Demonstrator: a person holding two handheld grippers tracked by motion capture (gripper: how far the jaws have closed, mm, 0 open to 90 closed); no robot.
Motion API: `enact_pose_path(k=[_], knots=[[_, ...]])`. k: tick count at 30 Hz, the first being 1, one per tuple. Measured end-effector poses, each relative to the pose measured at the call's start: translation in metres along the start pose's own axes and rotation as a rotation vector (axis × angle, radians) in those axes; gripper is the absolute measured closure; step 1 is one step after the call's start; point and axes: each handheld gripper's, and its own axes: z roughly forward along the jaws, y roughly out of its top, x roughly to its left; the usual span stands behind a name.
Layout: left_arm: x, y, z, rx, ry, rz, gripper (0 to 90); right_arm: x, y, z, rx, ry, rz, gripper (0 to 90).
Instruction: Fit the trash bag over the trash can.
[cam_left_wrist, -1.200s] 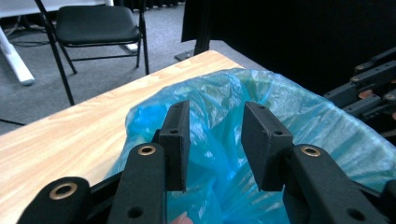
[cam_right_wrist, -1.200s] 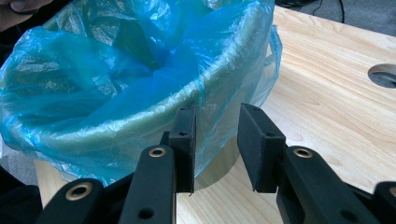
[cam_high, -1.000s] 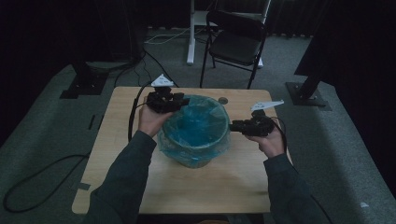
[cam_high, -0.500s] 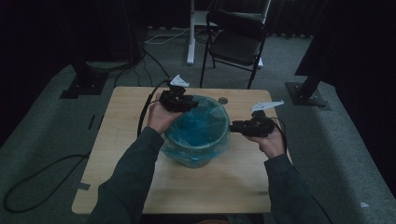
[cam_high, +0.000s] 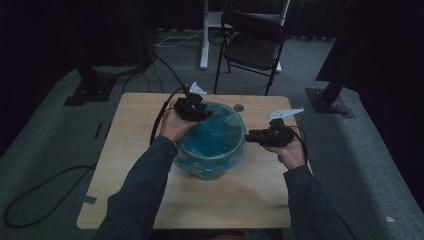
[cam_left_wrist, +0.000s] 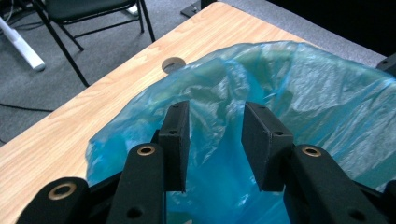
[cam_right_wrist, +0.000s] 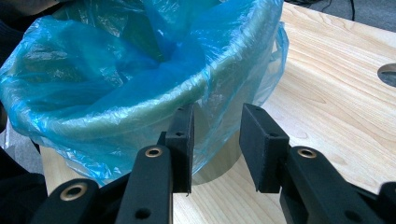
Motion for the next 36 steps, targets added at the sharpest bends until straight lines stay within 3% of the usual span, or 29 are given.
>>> enact_pose_path(k=[13, 21, 29, 31, 33, 36], knots=[[-0.016, 0.016, 0.010, 0.021, -0.008, 0.059, 61.3, -0.002, -0.003, -0.001, 0.007, 0.008, -0.003, 64.0], [-0.022, 0.017, 0.025, 0.096, -0.019, 0.097, 61.1, -0.003, -0.008, 0.000, 0.009, 0.010, 0.010, 63.3], [-0.023, 0.016, 0.032, 0.149, -0.001, 0.116, 60.5, -0.002, -0.008, 0.003, 0.012, 0.017, 0.011, 62.7], [-0.024, 0.016, 0.034, 0.164, 0.019, 0.128, 60.5, -0.002, -0.009, 0.004, 0.013, 0.017, 0.010, 62.7], [-0.024, 0.016, 0.034, 0.162, 0.040, 0.126, 60.8, -0.002, -0.009, 0.004, 0.013, 0.019, 0.009, 62.7], [-0.024, 0.016, 0.029, 0.132, 0.023, 0.122, 61.3, -0.002, -0.010, 0.003, 0.010, 0.020, 0.008, 62.6]])
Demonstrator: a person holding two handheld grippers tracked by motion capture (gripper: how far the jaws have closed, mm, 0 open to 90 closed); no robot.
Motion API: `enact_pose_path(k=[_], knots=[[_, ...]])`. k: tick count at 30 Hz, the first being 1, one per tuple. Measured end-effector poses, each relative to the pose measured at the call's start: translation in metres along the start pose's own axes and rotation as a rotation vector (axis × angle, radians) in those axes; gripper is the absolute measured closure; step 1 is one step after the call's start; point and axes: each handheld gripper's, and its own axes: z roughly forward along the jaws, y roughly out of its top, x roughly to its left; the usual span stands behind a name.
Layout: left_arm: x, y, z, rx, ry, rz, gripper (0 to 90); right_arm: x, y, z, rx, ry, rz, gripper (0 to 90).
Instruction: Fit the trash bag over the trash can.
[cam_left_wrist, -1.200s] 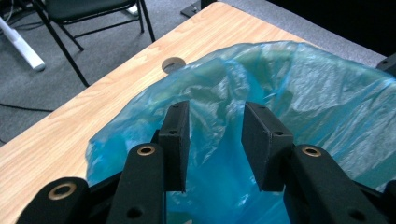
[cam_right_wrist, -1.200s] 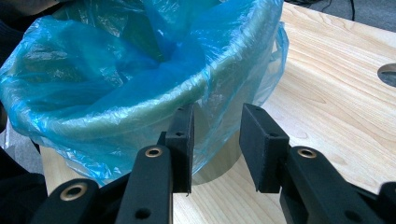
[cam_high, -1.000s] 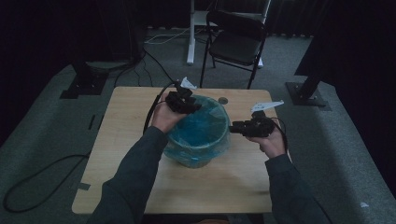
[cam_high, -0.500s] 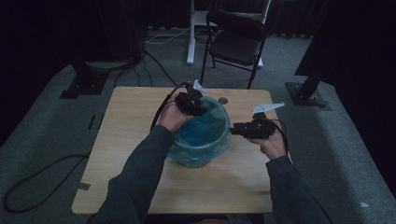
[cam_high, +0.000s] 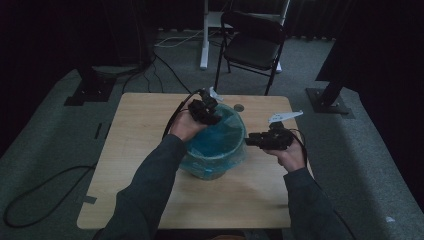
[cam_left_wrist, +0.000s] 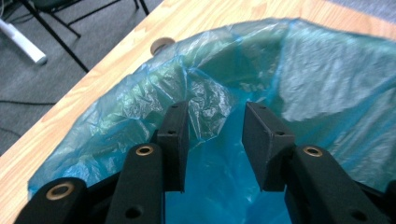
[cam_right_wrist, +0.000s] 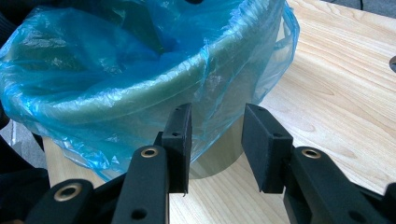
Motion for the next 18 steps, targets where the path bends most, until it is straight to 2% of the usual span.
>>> enact_pose_path(k=[3, 7, 9, 10, 15, 18], knots=[[-0.001, 0.000, -0.006, -0.040, -0.020, -0.005, 61.6, 0.000, 0.000, -0.001, -0.001, -0.001, 0.004, 62.6], [-0.005, 0.001, -0.009, -0.063, -0.018, 0.017, 65.0, 0.000, -0.001, -0.001, -0.007, 0.000, 0.006, 62.5], [-0.008, 0.002, -0.007, -0.046, -0.020, 0.034, 65.8, 0.001, -0.001, -0.001, -0.005, 0.001, 0.006, 62.4], [-0.011, 0.003, -0.002, -0.014, -0.013, 0.058, 66.8, 0.000, -0.002, -0.001, -0.004, 0.000, 0.005, 62.4], [-0.010, 0.003, 0.006, 0.034, 0.003, 0.059, 68.1, 0.000, -0.003, -0.001, -0.005, 0.005, 0.005, 62.2], [-0.012, 0.004, 0.008, 0.057, 0.007, 0.080, 67.9, -0.001, -0.005, -0.001, -0.005, 0.004, 0.011, 62.1]])
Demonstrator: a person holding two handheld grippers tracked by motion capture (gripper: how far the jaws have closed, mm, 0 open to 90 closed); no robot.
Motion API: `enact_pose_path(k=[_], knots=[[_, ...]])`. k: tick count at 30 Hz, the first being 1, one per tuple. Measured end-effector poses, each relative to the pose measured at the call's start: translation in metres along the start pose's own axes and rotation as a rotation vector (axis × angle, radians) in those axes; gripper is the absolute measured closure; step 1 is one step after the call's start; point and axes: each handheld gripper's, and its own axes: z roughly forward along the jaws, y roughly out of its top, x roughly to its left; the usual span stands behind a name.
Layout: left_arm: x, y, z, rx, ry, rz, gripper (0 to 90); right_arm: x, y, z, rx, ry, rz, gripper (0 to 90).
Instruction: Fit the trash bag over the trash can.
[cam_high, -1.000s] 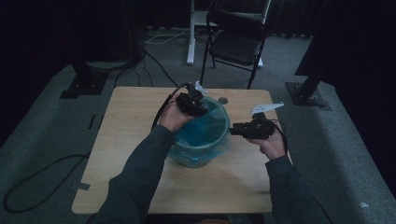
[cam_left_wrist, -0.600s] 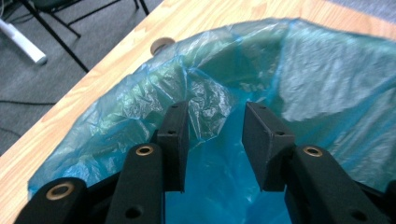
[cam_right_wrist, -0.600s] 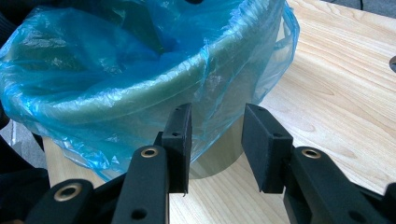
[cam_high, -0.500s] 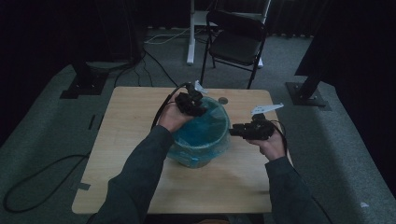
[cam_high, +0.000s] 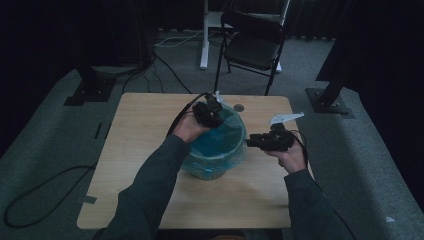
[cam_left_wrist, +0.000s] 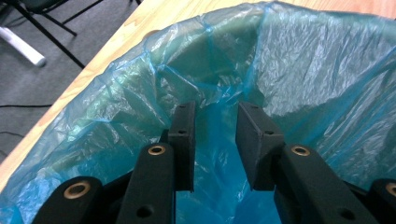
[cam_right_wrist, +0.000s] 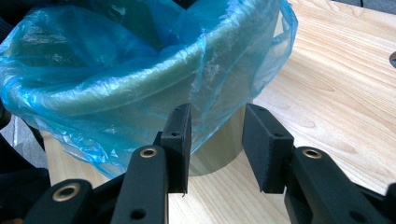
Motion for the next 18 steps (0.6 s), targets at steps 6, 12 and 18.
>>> enact_pose_path(k=[6, 12, 18], knots=[[-0.003, -0.001, -0.012, -0.041, -0.009, 0.003, 67.7, -0.001, -0.002, -0.002, -0.005, -0.002, 0.004, 62.1], [-0.007, -0.003, -0.002, 0.005, -0.024, 0.018, 68.3, 0.000, -0.004, 0.002, -0.003, 0.005, 0.005, 62.0], [-0.004, -0.001, 0.007, 0.076, -0.027, 0.018, 65.6, -0.001, -0.004, 0.001, -0.002, 0.005, 0.004, 62.0]])
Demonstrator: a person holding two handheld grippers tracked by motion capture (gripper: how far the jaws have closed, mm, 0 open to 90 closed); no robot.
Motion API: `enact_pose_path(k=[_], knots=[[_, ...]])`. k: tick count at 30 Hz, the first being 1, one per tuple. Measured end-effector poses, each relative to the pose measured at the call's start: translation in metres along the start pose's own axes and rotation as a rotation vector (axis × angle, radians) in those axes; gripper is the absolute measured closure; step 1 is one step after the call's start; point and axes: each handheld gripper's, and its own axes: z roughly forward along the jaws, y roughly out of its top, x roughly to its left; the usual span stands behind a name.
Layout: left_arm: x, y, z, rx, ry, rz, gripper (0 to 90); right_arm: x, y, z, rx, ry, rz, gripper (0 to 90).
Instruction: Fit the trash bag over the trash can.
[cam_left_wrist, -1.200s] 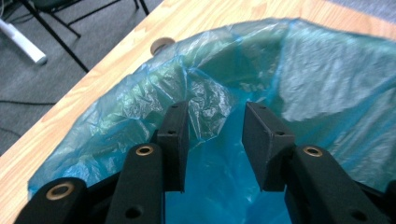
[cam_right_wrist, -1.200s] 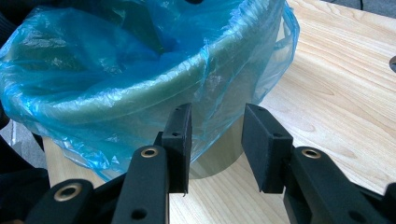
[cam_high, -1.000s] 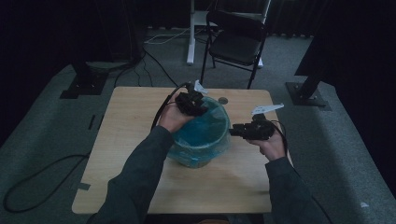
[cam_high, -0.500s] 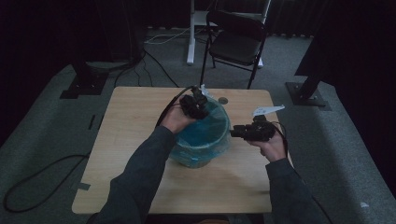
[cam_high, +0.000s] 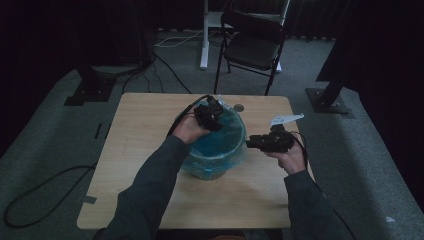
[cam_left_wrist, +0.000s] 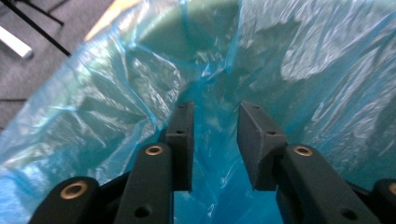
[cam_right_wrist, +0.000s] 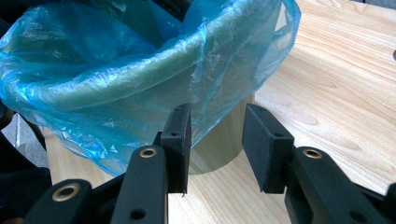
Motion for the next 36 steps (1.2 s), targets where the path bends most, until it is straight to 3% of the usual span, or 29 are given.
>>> enact_pose_path(k=[14, 30, 34, 36], knots=[[-0.003, 0.002, 0.011, 0.079, 0.022, 0.035, 60.8, 0.000, -0.001, -0.001, -0.002, 0.001, -0.001, 61.7], [-0.009, 0.004, 0.014, 0.092, -0.018, 0.090, 58.5, 0.000, -0.001, 0.000, 0.000, 0.003, 0.001, 61.7], [-0.011, 0.005, 0.013, 0.079, -0.025, 0.099, 58.5, 0.000, -0.001, 0.000, 0.000, 0.003, 0.001, 61.7], [-0.013, 0.006, 0.011, 0.056, -0.052, 0.113, 58.5, 0.000, -0.001, 0.000, 0.000, 0.004, 0.000, 61.6]])
